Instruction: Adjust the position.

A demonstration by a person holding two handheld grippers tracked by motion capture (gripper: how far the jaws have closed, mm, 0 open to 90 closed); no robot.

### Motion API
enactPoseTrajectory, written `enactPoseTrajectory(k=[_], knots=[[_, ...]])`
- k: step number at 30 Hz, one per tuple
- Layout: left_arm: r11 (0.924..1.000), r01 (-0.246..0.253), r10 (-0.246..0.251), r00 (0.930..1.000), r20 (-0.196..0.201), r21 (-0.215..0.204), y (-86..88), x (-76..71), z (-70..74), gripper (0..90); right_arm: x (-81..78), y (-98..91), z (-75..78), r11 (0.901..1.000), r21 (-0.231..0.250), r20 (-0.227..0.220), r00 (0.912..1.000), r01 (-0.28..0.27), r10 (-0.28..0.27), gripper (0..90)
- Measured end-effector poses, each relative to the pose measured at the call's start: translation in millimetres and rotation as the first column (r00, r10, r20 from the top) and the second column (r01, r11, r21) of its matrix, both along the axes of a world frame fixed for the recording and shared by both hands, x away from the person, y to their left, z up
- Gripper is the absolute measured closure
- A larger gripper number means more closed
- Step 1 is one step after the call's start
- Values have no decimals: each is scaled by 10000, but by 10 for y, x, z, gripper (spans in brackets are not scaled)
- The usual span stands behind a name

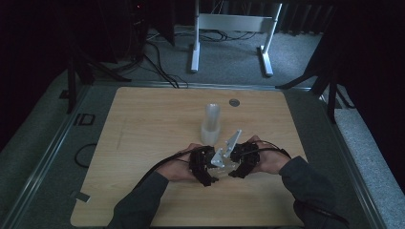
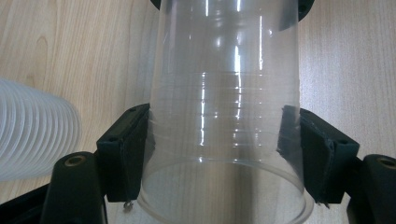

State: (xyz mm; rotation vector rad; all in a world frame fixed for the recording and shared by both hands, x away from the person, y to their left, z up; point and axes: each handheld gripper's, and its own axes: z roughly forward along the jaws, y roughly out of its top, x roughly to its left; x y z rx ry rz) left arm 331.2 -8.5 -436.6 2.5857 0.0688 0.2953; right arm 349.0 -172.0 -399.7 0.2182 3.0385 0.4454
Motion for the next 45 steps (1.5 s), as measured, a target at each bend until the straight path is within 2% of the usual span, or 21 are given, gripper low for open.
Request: enactPoseTrajectory(k=[6, 10, 14, 16, 19, 23, 25, 28, 33, 40, 42, 43, 45], knots=[[10000, -73, 73, 10000, 12, -23, -6, -2, -7, 263, 2, -13, -4, 10000, 78, 27, 10000, 9, -9, 415], [9991, -408, 409, 9991, 76, -139, -15, 5, -2, 179, 5, -30, -8, 9999, 84, -24, 9999, 100, -100, 417], [9988, -470, 471, 9989, 69, -129, -3, 18, 9, 156, 10, -53, -9, 9998, 150, -11, 9999, 165, -165, 418], [9988, -452, 456, 9988, 188, -209, 6, 16, 21, 156, 15, -62, -14, 9998, 127, 11, 9999, 164, -164, 417], [9974, -474, 476, 9989, 26, -534, 31, 22, 46, 158, 20, -78, -16, 9996, 177, 2, 9997, 231, -231, 417], [9941, -558, 545, 9984, -164, -934, 66, 35, 74, 173, 25, -99, -30, 9994, 202, 19, 9996, 270, -271, 417], [9913, -742, 735, 9972, -99, -1089, 81, 46, 82, 182, 30, -117, -29, 9992, 221, 28, 9994, 334, -335, 417], [9901, -821, 794, 9965, -277, -1142, 105, 73, 93, 185, 34, -137, -31, 9989, 272, 26, 9993, 382, -382, 417], [9832, -893, 819, 9953, -524, -1592, 145, 92, 123, 200, 32, -208, -39, 9978, 373, 75, 9984, 551, -555, 418], [9787, -890, 799, 9952, -561, -1849, 162, 78, 156, 198, 38, -271, -40, 9960, 488, 130, 9971, 746, -753, 418], [9763, -903, 820, 9954, -498, -1969, 174, 71, 172, 194, 43, -287, -45, 9952, 543, 147, 9965, 819, -829, 418], [9707, -995, 901, 9945, -527, -2187, 196, 69, 182, 193, 45, -296, -49, 9948, 580, 136, 9963, 840, -849, 418], [9679, -1045, 946, 9941, -535, -2285, 230, 87, 188, 192, 50, -318, -58, 9934, 636, 142, 9953, 952, -962, 418]])
